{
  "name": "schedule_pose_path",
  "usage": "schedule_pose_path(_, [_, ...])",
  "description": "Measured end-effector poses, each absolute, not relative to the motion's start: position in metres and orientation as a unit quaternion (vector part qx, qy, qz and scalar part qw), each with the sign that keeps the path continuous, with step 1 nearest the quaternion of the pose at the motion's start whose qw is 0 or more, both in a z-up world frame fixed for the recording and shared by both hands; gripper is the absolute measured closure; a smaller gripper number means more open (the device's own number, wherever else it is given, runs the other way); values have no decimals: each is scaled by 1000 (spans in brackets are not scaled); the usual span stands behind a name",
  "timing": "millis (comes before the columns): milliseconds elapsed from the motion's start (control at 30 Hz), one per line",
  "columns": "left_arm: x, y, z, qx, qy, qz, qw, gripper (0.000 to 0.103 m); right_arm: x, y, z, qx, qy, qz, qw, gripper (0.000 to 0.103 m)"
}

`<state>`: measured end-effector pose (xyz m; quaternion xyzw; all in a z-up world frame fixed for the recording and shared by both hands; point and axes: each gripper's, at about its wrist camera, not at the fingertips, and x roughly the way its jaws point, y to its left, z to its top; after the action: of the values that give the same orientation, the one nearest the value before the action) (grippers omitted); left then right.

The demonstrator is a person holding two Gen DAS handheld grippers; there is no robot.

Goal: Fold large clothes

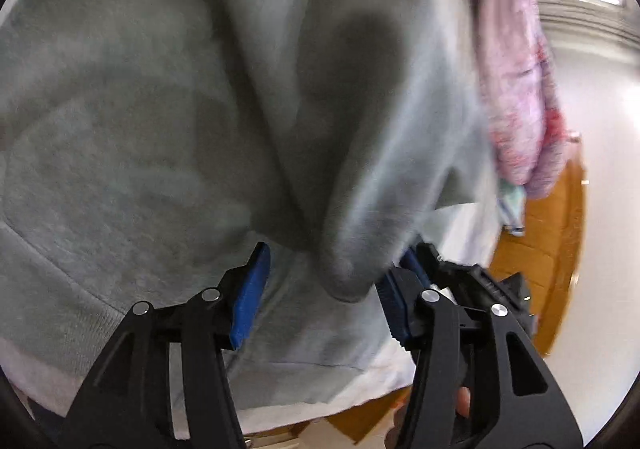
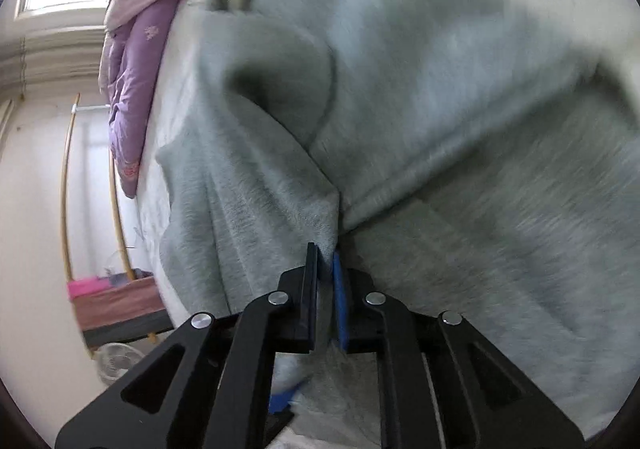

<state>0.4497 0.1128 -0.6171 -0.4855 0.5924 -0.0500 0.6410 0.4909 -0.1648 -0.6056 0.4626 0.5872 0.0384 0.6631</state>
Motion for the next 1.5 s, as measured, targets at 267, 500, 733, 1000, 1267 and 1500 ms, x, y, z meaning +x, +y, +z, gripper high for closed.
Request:
schedule_pose_path(267, [492,161,-558,-421,516,-16,746,39,540,-197,-581,460,525,29,715,44])
schedule_pose_path(500, [536,166,-610,-332,585,69,737,49,556,-205,-581,421,542,24,727,95])
schedule_pose_path(733, [534,159,-609,-326,594,63,733,47,554,-223,-622,397,564,8,724,91])
schedule_pose_path(1000, [525,195,-575,-363,566,30,740,47,561,-226,-575,372,563,1,738,61])
schedule_pose_path(1267, [608,182,-566,-331,559,15,760,47,616,-220,-560,387,548,5,742,54])
schedule_pose_path(1500, [680,160,-592,-299,589,20,750,44,664,-213,-583,417,576,-16,703,49])
